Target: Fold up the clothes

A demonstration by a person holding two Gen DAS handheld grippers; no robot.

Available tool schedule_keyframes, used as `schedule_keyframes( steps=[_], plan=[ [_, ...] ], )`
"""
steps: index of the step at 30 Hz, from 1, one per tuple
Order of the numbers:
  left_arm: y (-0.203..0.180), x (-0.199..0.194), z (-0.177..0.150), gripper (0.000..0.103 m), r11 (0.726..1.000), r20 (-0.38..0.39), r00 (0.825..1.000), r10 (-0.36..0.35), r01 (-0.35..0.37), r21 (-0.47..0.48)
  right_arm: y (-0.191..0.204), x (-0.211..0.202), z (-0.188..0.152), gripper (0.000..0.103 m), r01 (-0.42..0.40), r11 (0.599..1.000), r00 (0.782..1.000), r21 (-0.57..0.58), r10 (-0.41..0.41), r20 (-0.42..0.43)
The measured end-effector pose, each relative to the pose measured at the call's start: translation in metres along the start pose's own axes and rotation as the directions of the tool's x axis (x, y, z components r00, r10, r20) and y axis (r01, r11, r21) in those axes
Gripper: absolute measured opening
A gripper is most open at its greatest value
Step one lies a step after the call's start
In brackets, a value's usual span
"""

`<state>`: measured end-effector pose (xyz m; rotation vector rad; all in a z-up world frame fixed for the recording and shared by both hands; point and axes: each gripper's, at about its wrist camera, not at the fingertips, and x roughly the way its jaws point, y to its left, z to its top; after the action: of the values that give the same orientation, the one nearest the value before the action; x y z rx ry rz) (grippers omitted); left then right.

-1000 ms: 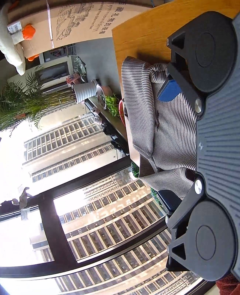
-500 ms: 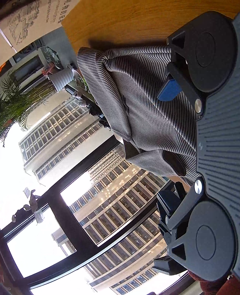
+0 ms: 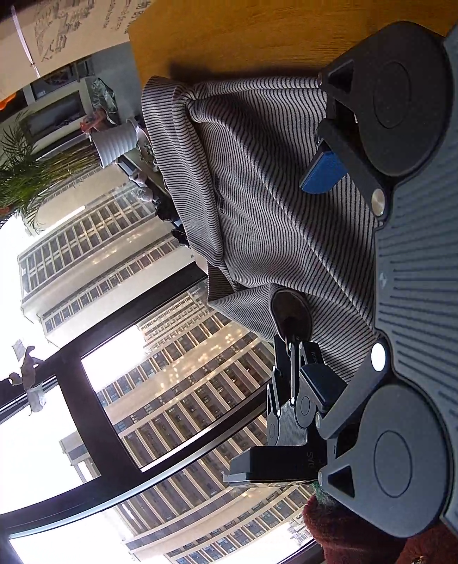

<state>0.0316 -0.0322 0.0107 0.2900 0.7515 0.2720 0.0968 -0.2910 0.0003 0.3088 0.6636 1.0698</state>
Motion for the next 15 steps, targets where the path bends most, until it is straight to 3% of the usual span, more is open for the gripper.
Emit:
schedule_keyframes(
  steps=[7, 15],
  plan=[
    [0.011, -0.001, 0.014, 0.014, 0.999, 0.051, 0.999, 0.013, -0.011, -0.05, -0.002, 0.0, 0.0, 0.103, 0.007, 1.0, 1.0, 0.008, -0.007, 0.005],
    [0.068, -0.022, 0.049, 0.01, 0.973, 0.16, 0.983, 0.093, -0.055, -0.223, -0.006, 0.002, 0.0, 0.103, 0.016, 1.0, 1.0, 0.025, -0.016, 0.003]
  ],
)
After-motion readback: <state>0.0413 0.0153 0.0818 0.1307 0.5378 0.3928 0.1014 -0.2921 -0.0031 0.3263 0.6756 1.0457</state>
